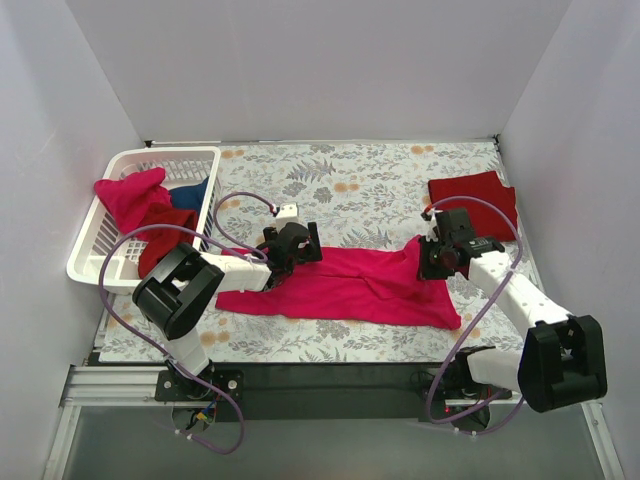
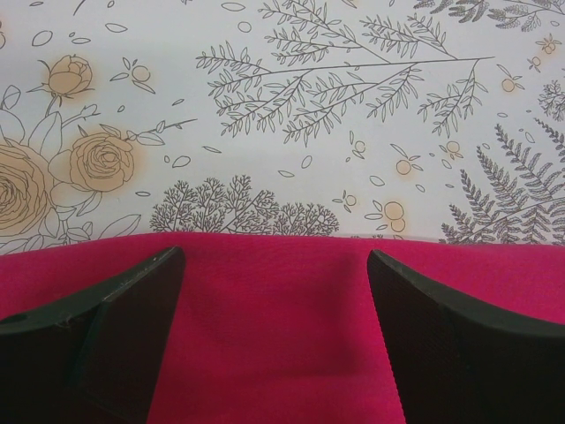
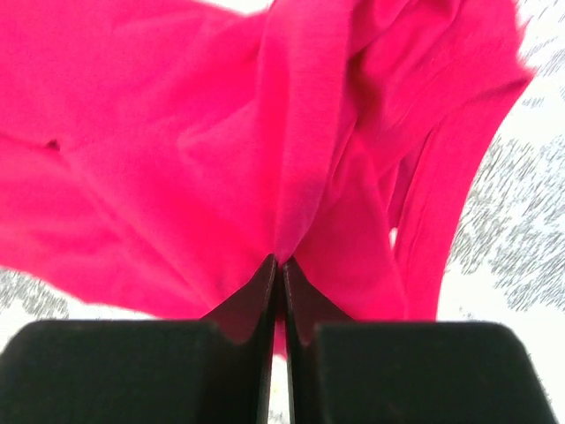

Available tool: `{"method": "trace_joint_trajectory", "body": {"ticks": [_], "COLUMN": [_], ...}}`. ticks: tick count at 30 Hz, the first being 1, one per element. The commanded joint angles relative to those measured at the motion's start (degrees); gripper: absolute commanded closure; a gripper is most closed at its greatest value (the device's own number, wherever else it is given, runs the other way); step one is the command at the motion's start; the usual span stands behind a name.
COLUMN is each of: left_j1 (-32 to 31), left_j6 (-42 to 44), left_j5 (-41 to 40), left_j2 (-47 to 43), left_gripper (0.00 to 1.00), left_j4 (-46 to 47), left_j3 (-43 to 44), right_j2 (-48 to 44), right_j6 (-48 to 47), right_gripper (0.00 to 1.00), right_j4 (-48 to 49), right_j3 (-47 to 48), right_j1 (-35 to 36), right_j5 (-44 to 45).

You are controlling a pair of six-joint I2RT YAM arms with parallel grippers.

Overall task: Fold and stack the t-shirts
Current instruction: Fold the tshirt

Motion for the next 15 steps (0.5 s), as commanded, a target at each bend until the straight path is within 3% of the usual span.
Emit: {"method": "trace_joint_trajectory", "body": {"ticks": [1, 5, 8, 12, 15], "left_j1": [0.2, 0.2, 0.2, 0.2, 0.2], "left_j6": [0.3, 0.5, 0.8, 1.1, 1.2], "left_j5": [0.3, 0.4, 0.1, -0.8, -1.5], "left_j2": [0.3, 0.6, 0.6, -0.4, -1.5], "left_gripper": [0.22, 0.22, 0.22, 0.22, 0.22], "left_j4": [-2.8, -2.6, -2.6, -3.5, -3.5], "left_j3": [-1.8, -1.7, -1.5, -1.4, -1.5], "right_j2": [-2.9, -4.1, -5.0, -4.5, -3.9], "right_j6": [2.4, 2.8, 2.1, 1.7, 1.5], "right_gripper": [0.99, 0.99, 0.87, 0.63, 0.60], "right_j4": [-4.8, -8.8, -9.3, -9.1, -6.0], "right_j3": [-1.8, -2.9, -2.4, 1.6, 5.9], "right_j1": [0.1, 0.2, 0.3, 0.2, 0.2], "right_j5": [-3.1, -4.1, -3.8, -2.4, 0.0]}}
